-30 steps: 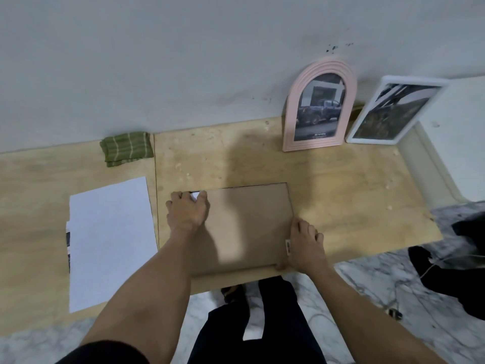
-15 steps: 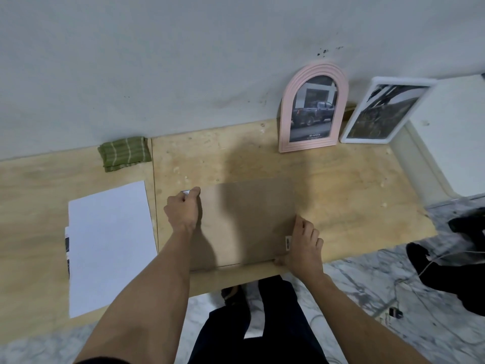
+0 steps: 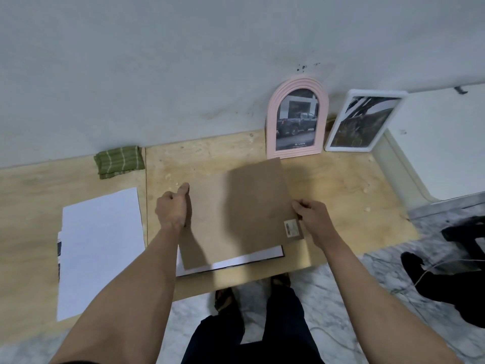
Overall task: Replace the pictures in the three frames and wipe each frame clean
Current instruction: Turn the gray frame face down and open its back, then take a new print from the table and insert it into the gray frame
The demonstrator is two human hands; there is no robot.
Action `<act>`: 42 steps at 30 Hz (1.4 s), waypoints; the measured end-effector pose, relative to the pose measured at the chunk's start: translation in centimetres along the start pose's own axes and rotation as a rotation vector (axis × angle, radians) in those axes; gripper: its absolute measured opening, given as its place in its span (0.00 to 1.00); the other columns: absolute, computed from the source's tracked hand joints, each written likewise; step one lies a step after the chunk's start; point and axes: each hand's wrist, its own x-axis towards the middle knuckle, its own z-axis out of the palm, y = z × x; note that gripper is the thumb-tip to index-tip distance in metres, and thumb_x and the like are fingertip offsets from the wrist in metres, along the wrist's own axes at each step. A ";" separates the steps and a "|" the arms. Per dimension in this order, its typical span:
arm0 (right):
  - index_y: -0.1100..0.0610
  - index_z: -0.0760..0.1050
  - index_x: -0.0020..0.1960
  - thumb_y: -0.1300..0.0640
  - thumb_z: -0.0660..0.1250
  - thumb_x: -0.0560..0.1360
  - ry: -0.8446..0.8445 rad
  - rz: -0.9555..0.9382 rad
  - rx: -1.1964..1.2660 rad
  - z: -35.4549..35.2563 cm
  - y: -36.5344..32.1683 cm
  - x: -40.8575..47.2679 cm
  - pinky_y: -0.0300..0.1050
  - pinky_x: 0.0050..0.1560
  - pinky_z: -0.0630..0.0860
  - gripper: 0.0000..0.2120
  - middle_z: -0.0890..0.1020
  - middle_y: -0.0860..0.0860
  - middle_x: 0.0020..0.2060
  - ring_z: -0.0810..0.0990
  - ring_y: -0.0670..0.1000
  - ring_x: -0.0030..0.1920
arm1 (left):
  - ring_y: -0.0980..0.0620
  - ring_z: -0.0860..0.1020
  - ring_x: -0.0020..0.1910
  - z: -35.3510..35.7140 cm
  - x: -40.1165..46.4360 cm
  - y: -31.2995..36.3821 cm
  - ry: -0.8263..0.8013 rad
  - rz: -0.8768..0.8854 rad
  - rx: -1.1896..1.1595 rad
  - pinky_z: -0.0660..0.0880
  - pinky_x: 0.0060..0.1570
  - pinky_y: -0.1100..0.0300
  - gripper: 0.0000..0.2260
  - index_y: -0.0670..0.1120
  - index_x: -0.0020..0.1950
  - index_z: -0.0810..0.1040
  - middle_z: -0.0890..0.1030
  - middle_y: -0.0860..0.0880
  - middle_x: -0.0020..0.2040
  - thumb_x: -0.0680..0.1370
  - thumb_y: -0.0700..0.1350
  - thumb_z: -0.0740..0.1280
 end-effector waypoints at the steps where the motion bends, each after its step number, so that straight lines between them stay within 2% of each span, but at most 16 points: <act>1: 0.58 0.81 0.41 0.62 0.63 0.79 0.013 -0.002 0.014 -1.1 -0.3 0.4 0.36 0.32 0.76 0.11 0.83 0.48 0.34 0.81 0.45 0.33 | 0.45 0.75 0.47 0.5 -0.2 0.3 -0.044 0.017 -0.037 0.70 0.52 0.52 0.20 0.40 0.46 0.77 0.78 0.45 0.45 0.77 0.59 0.68; 4: 0.60 0.81 0.43 0.63 0.63 0.79 0.075 0.017 0.077 -5.6 -1.4 1.9 0.42 0.38 0.77 0.10 0.82 0.52 0.36 0.79 0.50 0.36 | 0.46 0.77 0.45 2.6 -1.6 1.1 -0.184 0.027 -0.158 0.73 0.49 0.53 0.10 0.43 0.42 0.78 0.80 0.46 0.42 0.78 0.49 0.70; 6: 0.63 0.80 0.48 0.64 0.63 0.79 0.121 0.034 0.114 -9.2 -1.2 3.0 0.45 0.41 0.76 0.08 0.82 0.54 0.38 0.78 0.53 0.37 | 0.45 0.79 0.48 4.4 -3.2 1.5 -0.261 -0.013 -0.164 0.75 0.50 0.53 0.01 0.44 0.47 0.80 0.82 0.45 0.47 0.78 0.40 0.69; 9: 0.62 0.80 0.52 0.63 0.62 0.79 0.181 0.043 0.106 -14.8 -0.6 4.2 0.44 0.41 0.76 0.08 0.82 0.54 0.40 0.79 0.52 0.39 | 0.47 0.79 0.42 8.3 -6.8 2.0 -0.381 -0.033 -0.105 0.77 0.43 0.56 0.08 0.42 0.47 0.83 0.83 0.45 0.44 0.77 0.33 0.65; 13: 0.60 0.80 0.47 0.63 0.64 0.78 0.246 0.055 0.014 -21.1 1.0 6.1 0.43 0.41 0.74 0.06 0.80 0.53 0.38 0.76 0.50 0.36 | 0.48 0.80 0.36 14.7 -10.4 1.8 -0.438 0.012 -0.034 0.80 0.41 0.54 0.15 0.44 0.51 0.86 0.86 0.46 0.41 0.76 0.32 0.62; 15: 0.61 0.80 0.41 0.63 0.65 0.77 0.275 0.049 -0.090 -23.4 2.3 7.4 0.44 0.38 0.71 0.08 0.78 0.52 0.34 0.75 0.51 0.35 | 0.47 0.77 0.34 17.4 -11.9 1.5 -0.416 0.020 -0.008 0.79 0.39 0.54 0.17 0.49 0.47 0.87 0.84 0.46 0.38 0.77 0.32 0.62; 17: 0.63 0.80 0.40 0.60 0.65 0.76 0.305 0.037 -0.202 -24.8 3.6 8.5 0.44 0.39 0.69 0.10 0.79 0.54 0.34 0.76 0.53 0.38 | 0.47 0.72 0.31 19.6 -12.6 0.6 -0.392 0.009 0.034 0.73 0.36 0.55 0.21 0.52 0.33 0.85 0.79 0.48 0.30 0.76 0.31 0.63; 19: 0.62 0.82 0.49 0.60 0.64 0.77 0.324 0.045 -0.316 -25.7 4.7 9.4 0.43 0.44 0.70 0.09 0.82 0.56 0.43 0.79 0.56 0.46 | 0.47 0.70 0.31 21.4 -13.2 -0.4 -0.368 -0.017 0.079 0.70 0.36 0.57 0.20 0.50 0.27 0.82 0.76 0.49 0.28 0.75 0.31 0.64; 21: 0.61 0.80 0.59 0.61 0.62 0.78 0.356 0.067 -0.404 -26.0 5.5 10.0 0.44 0.51 0.71 0.13 0.82 0.58 0.53 0.79 0.59 0.55 | 0.47 0.73 0.32 22.5 -13.6 -1.1 -0.338 -0.050 0.129 0.72 0.39 0.56 0.17 0.50 0.30 0.83 0.79 0.48 0.30 0.74 0.34 0.67; 24: 0.59 0.80 0.61 0.60 0.62 0.78 0.366 0.088 -0.539 -26.1 6.5 11.0 0.47 0.50 0.73 0.14 0.81 0.60 0.56 0.78 0.61 0.56 | 0.45 0.77 0.34 23.6 -13.7 -2.0 -0.292 -0.081 0.209 0.80 0.42 0.50 0.20 0.53 0.26 0.82 0.79 0.52 0.24 0.73 0.34 0.69; 26: 0.57 0.81 0.58 0.61 0.61 0.78 0.364 0.100 -0.590 -25.8 7.2 11.2 0.44 0.44 0.70 0.13 0.82 0.60 0.53 0.79 0.61 0.52 | 0.42 0.82 0.39 24.0 -13.8 -2.2 -0.263 -0.104 0.235 0.83 0.48 0.48 0.15 0.53 0.28 0.84 0.84 0.52 0.29 0.72 0.36 0.70; 28: 0.57 0.82 0.53 0.62 0.61 0.76 0.397 0.104 -0.616 -25.4 7.3 11.1 0.43 0.41 0.69 0.12 0.82 0.59 0.49 0.79 0.60 0.46 | 0.41 0.83 0.44 24.3 -14.0 -2.1 -0.247 -0.076 0.319 0.83 0.49 0.48 0.05 0.48 0.38 0.86 0.86 0.46 0.40 0.71 0.41 0.71; 30: 0.59 0.80 0.46 0.65 0.60 0.74 0.423 0.104 -0.645 -24.8 7.1 11.1 0.45 0.39 0.70 0.11 0.81 0.58 0.43 0.77 0.59 0.41 | 0.41 0.81 0.44 24.4 -14.4 -1.7 -0.195 0.013 0.486 0.81 0.47 0.52 0.06 0.47 0.43 0.85 0.84 0.45 0.42 0.75 0.43 0.68; 33: 0.61 0.80 0.44 0.65 0.60 0.74 0.416 0.045 -0.642 -23.5 5.7 11.5 0.46 0.38 0.72 0.09 0.80 0.58 0.41 0.76 0.58 0.40 | 0.43 0.77 0.42 23.2 -14.7 -0.7 -0.121 0.061 0.548 0.73 0.43 0.57 0.09 0.48 0.45 0.83 0.79 0.47 0.41 0.80 0.46 0.63; 36: 0.59 0.74 0.37 0.63 0.61 0.75 0.283 -0.065 -0.623 -19.4 3.3 11.5 0.45 0.32 0.66 0.09 0.77 0.55 0.35 0.74 0.55 0.38 | 0.45 0.77 0.40 20.3 -13.0 -0.3 -0.051 0.060 0.578 0.73 0.41 0.57 0.11 0.44 0.46 0.82 0.82 0.47 0.41 0.80 0.43 0.61; 42: 0.52 0.70 0.32 0.57 0.60 0.78 -0.106 -0.154 -0.669 -6.5 1.7 8.1 0.51 0.44 0.73 0.15 0.77 0.57 0.36 0.78 0.58 0.41 | 0.45 0.76 0.41 10.5 -9.1 -1.1 0.070 -0.009 0.573 0.72 0.40 0.58 0.08 0.43 0.47 0.79 0.81 0.46 0.42 0.78 0.40 0.60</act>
